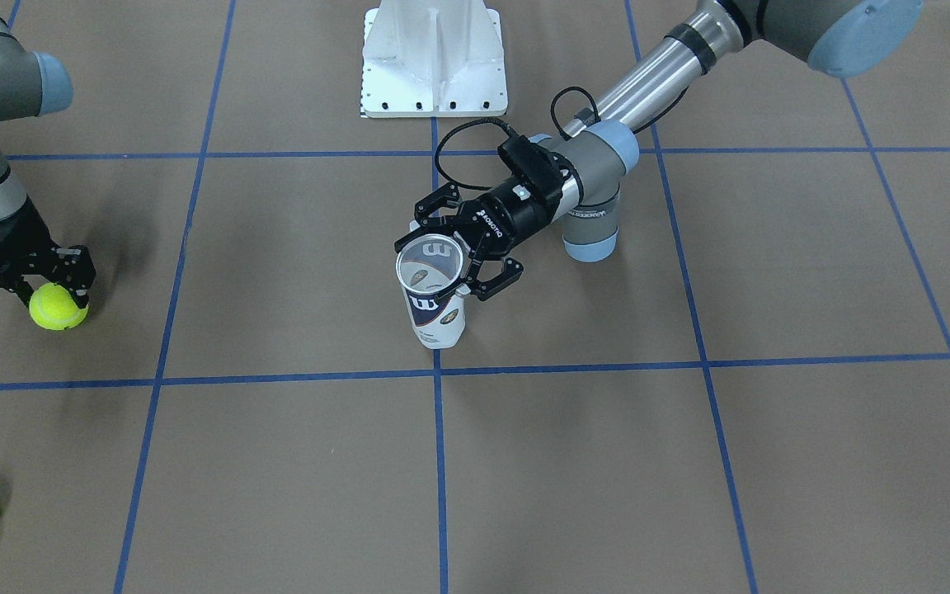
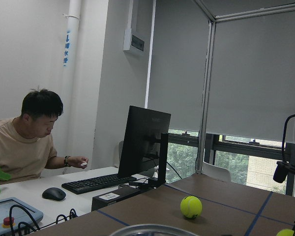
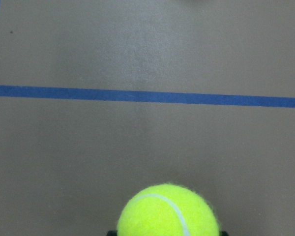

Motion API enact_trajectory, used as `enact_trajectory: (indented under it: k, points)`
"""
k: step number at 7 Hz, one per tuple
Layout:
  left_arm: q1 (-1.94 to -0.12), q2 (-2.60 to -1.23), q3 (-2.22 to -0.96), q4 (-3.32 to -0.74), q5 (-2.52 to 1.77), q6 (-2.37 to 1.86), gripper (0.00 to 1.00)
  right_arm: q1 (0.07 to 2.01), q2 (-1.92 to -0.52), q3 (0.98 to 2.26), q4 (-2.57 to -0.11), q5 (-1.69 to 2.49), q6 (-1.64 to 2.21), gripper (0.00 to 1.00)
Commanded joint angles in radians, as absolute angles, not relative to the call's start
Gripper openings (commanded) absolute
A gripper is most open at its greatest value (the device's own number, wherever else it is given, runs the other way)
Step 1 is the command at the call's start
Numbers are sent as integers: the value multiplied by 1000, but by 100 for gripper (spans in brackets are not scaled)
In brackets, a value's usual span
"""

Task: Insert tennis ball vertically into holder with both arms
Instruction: 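Grasp the yellow ball with the right gripper and lift it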

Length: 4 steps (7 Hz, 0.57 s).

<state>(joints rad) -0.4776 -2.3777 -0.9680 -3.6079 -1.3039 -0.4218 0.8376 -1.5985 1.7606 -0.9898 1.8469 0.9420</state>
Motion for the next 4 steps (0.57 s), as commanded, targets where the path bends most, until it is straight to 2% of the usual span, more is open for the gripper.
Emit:
enact_trajectory:
  k: [1, 4]
  points:
    - [-477, -2378, -968, -3608, -1304, -422, 80, 838, -1478, 1789, -989, 1902, 1064, 0]
    - [-471, -2378, -966, -3609, -1305, -422, 80, 836, -1320, 1876, -991, 1974, 1331, 0]
